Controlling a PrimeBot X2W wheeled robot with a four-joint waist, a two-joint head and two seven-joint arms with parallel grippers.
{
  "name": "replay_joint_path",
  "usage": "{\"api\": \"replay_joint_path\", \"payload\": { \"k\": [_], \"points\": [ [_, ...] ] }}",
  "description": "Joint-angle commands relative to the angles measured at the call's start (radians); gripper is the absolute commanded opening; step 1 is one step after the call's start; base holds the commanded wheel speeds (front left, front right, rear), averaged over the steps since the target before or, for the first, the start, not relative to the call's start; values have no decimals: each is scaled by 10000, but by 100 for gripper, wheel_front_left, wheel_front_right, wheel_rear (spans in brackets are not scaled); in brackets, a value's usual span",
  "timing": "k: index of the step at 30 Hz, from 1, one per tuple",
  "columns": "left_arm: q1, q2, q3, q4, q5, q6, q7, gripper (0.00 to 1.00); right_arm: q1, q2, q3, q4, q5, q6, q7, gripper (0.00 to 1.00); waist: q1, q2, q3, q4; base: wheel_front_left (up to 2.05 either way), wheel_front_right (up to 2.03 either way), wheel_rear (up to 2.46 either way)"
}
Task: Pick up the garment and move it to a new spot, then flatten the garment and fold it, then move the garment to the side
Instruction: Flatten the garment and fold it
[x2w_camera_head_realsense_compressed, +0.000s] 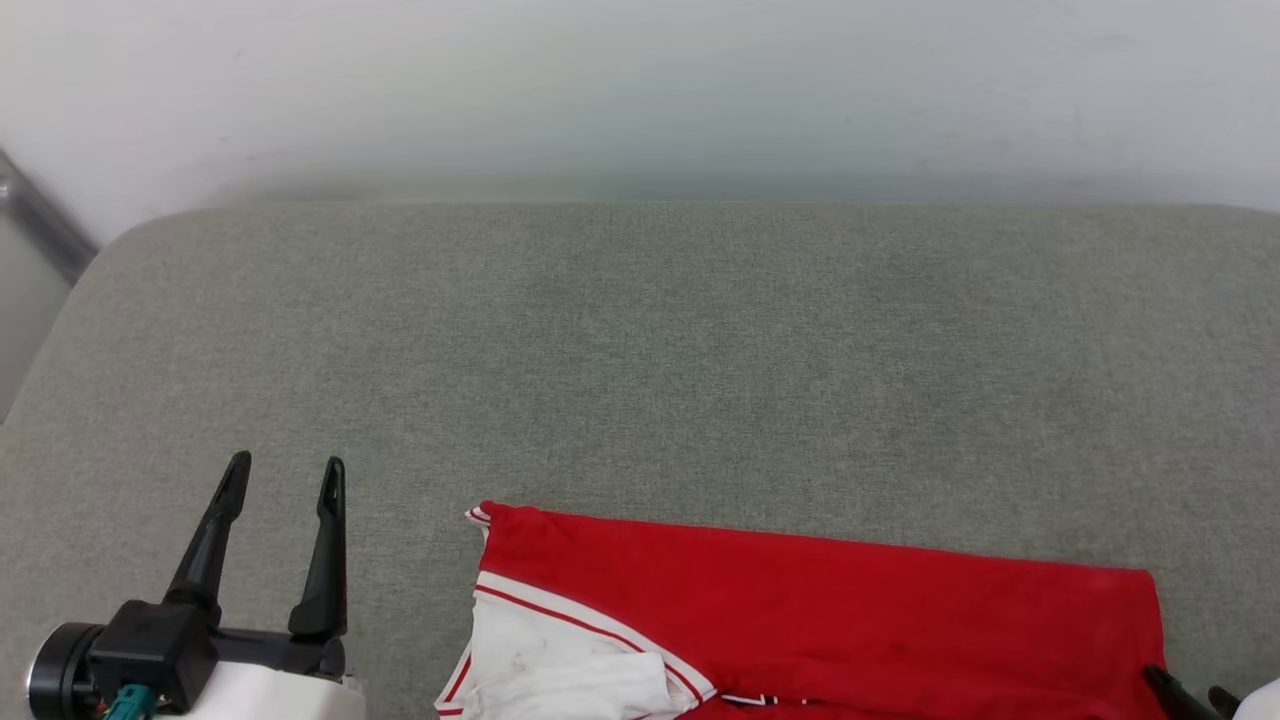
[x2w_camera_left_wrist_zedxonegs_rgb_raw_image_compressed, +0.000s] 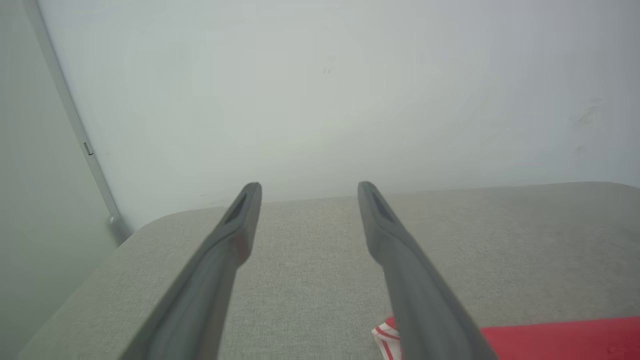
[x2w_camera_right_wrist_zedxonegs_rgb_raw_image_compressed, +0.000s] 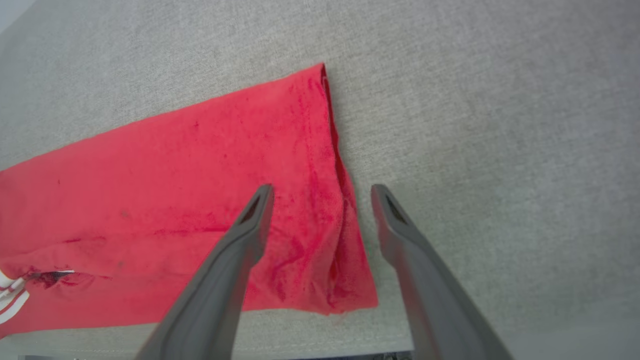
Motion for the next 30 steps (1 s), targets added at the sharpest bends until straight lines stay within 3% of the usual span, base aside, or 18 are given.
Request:
{"api": "replay_joint_path", "payload": {
  "k": [1,7,12,22,30],
  "points": [
    [162,-211,172,74,207,-243,-67,100,83,21,-68,264,-97,-4,-122,100,0,0,31,49,0,0,0],
    [18,-883,810,268,715,-1109,-70,100,-307,-39,-84,1415,158,-4,-594,100,0,0,215,208,0,0,0],
    [-94,-1233,1168,404,1037,-1566,-69,100,-498,-233,222,2298,548,-4,-835,100,0,0,414,336,0,0,0],
    [-260,-1613,1480,559,1377,-1913,-70,100,-498,-25,1998,3043,1936,59,-1091,100,0,0,552,469,0,0,0],
    [-237,-1735,1559,630,1470,-1975,-70,100,-513,-220,2781,3361,2304,56,-1606,100,0,0,434,378,0,0,0]
  ]
}}
